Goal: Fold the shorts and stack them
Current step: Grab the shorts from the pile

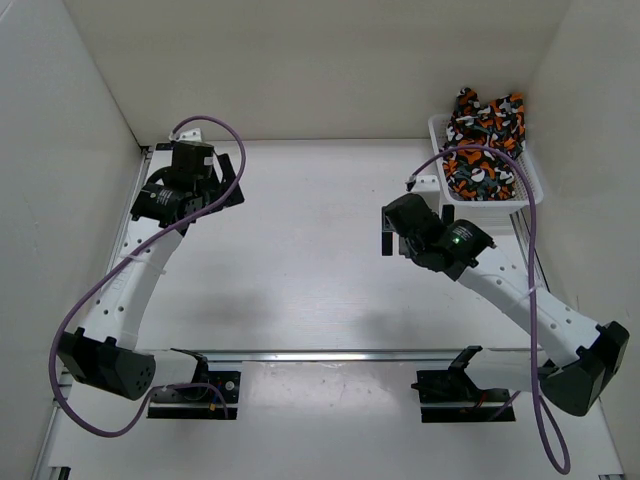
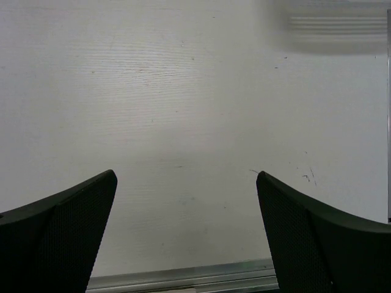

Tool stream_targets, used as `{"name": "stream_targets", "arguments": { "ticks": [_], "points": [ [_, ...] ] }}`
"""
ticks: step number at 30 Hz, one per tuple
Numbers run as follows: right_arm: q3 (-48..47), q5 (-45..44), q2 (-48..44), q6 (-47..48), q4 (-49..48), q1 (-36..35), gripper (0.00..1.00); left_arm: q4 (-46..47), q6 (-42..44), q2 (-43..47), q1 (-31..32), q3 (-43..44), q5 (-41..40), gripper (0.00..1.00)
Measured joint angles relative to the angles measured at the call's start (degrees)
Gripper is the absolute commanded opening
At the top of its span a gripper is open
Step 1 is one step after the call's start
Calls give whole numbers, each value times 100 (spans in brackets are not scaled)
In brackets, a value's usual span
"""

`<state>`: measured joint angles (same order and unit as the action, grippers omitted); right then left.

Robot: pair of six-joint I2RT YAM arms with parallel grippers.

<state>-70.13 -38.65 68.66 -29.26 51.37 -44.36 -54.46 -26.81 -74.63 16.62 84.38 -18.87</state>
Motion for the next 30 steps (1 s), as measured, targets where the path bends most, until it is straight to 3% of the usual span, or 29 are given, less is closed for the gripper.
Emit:
{"name": "stream_targets", "arguments": {
  "ticks": [9,14,17,20,30],
  "points": [
    [125,-208,-201,-81,-52,105,99,59,197,15,0,33,730,100],
    [-378,131,323,262,-74,1034,96,85,190,42,0,87,977,100],
    [-1349,999,1117,461,-225,2538,94,92,188,105,0,87,1027,100],
    [-2194,1491,1840,492,-321,3539,98,101,188,190,0,87,1040,100],
    [-5639,2424,5283,557,-295,4913,99,116,192,-13,0,210,1054,100]
  ]
}}
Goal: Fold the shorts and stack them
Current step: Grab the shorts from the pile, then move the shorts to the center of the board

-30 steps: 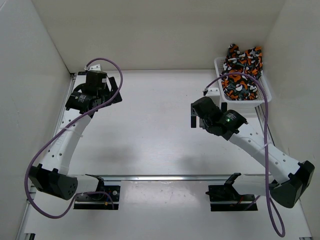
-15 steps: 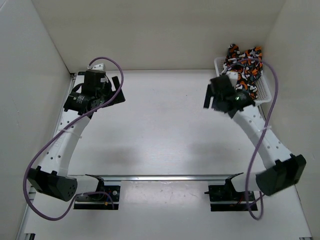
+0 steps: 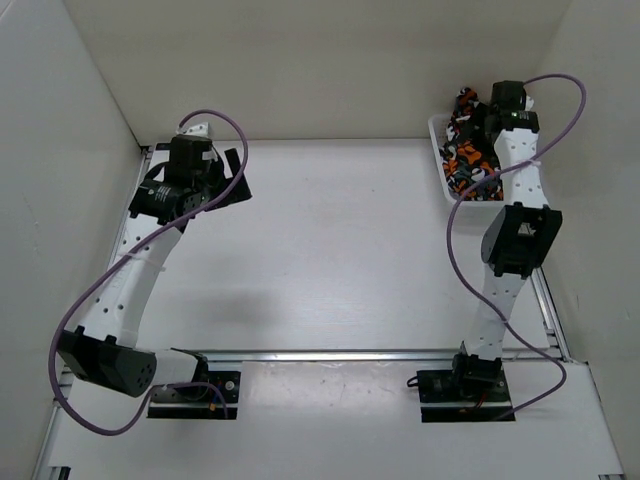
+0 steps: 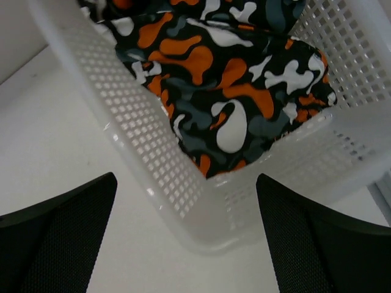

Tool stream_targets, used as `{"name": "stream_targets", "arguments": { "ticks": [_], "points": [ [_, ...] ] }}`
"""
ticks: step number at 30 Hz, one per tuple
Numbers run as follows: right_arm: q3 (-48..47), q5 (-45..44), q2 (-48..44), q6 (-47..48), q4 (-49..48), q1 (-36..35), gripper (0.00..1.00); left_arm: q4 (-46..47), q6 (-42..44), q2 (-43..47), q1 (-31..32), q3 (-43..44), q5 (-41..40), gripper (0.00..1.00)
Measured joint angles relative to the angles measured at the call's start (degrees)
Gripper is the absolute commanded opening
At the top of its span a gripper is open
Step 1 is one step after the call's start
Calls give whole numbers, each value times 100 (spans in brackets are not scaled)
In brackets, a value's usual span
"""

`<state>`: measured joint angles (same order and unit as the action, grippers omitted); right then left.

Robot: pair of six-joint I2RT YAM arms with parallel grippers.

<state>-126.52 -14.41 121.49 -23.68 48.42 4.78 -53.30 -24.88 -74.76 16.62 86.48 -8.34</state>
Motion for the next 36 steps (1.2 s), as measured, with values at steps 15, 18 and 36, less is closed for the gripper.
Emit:
{"name": "stream_targets", "arguments": {
  "ticks": [15,18,36],
  "points": [
    [-1097,1080,2243,-118,-251,678,0,85,-63,-765,-17,184,-323,100],
    [-1084,1222,2131,-142,-369,658,0,111,-140,-765,-35,282,-393,100],
    [-785,3744,-3014,175,-1626,-1259,0,-264,-520,-225,-669,866,105,100]
  ]
}}
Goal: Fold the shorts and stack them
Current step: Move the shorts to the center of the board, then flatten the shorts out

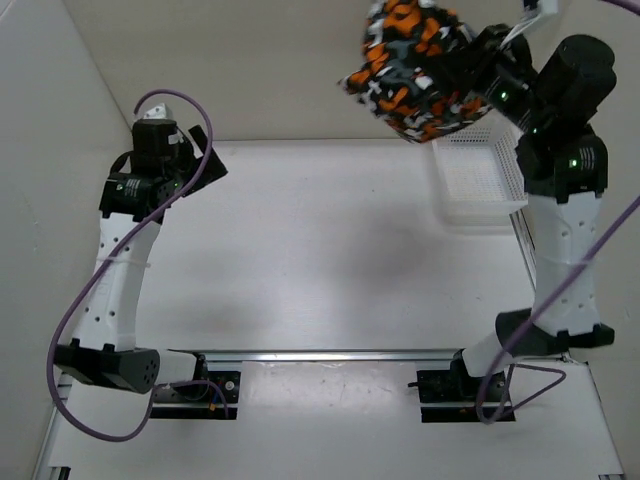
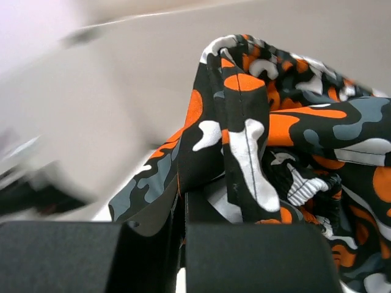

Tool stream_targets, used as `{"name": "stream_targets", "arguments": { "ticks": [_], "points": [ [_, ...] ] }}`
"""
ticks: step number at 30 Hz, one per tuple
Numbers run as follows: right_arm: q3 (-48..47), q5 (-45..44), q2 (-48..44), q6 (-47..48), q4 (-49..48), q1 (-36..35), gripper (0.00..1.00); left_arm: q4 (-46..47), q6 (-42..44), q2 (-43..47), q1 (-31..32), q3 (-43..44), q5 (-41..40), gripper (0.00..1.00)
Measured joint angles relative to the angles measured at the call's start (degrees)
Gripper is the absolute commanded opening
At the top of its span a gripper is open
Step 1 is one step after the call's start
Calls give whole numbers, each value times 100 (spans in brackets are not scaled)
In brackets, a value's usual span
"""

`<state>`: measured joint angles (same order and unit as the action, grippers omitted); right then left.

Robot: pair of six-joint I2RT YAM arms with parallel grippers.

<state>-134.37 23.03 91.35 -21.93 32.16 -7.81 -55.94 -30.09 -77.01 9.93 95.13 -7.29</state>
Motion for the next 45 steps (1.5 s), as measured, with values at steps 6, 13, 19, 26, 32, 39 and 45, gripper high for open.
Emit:
{"name": "stream_targets", "arguments": {
  "ticks": [6,13,19,26,32,39,45],
  "points": [
    [1613,483,-1207,170,-376,-1366,0,-350,2,533,-459,260,-129,100],
    [4015,236,-844,315,-166,-1451,100,-568,24,922,-756,363,-254,100],
    [5580,-568,-278,223,337,-1016,38,-555,160,933,-673,-258,-90,65],
    [6752,-863,-1788,-96,221,-1187,76,-334,201,2,-127,-1276,302,100],
    [7429,-629,-1504,-319,-96,-1655,99,-186,85,-1578,76,-1051,374,100],
    [7471,-282,-345,-570,-645,-1867,76,-68,26,-3086,94,-533,398,73],
    [6835,7,870,-699,-914,-2052,0,-50,7,-3687,92,-505,605,10]
  ]
}}
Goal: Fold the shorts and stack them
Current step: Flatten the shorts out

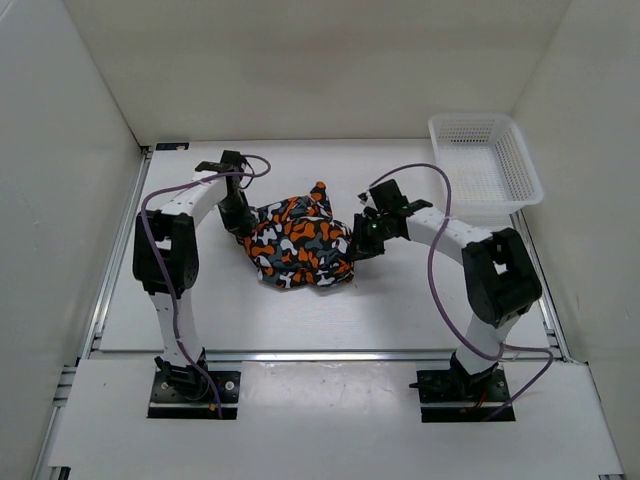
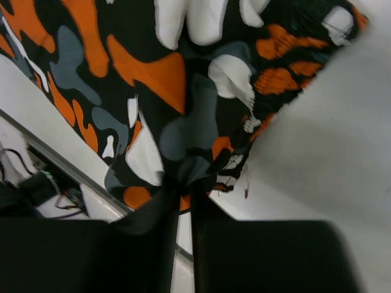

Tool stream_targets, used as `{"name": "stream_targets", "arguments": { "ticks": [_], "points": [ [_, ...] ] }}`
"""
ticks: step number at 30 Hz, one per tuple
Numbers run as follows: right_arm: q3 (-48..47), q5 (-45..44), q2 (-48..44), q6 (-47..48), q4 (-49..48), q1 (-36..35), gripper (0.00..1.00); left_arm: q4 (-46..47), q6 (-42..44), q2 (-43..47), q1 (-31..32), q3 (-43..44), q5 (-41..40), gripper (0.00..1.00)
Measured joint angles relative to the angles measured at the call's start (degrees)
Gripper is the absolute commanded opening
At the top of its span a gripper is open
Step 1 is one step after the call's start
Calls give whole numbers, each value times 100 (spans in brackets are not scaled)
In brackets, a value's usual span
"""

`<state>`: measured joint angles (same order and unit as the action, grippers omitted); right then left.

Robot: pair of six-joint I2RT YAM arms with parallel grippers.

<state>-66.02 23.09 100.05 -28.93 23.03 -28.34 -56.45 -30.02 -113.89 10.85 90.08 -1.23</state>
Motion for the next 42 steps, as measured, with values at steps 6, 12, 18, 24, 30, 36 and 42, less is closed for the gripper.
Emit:
{"name": "stream_targets", "arguments": {
  "ticks": [6,12,18,24,30,36,42],
  "points": [
    [-1259,-317,243,-22,490,-149,0,-415,31,-74,-31,778,90,10],
    [-4234,-844,415,286,970,59,0,-909,59,-96,-321,3456,334,10],
    [-5311,-1434,-203,1038,1080,140,0,-682,-33,911,-678,4175,581,10],
    [-1128,-3252,-2903,1668,-20,-883,86,260,-225,3689,-343,844,704,91],
    [2218,-5073,-4371,485,586,-1528,97,562,-546,4789,20,-2723,813,90],
    [2450,-5320,-4454,-579,1121,-1427,70,435,-662,4269,-76,-3034,468,49],
    [1384,-4586,-3626,-977,1285,-684,87,424,-761,3635,-365,-2441,107,95]
  ]
}}
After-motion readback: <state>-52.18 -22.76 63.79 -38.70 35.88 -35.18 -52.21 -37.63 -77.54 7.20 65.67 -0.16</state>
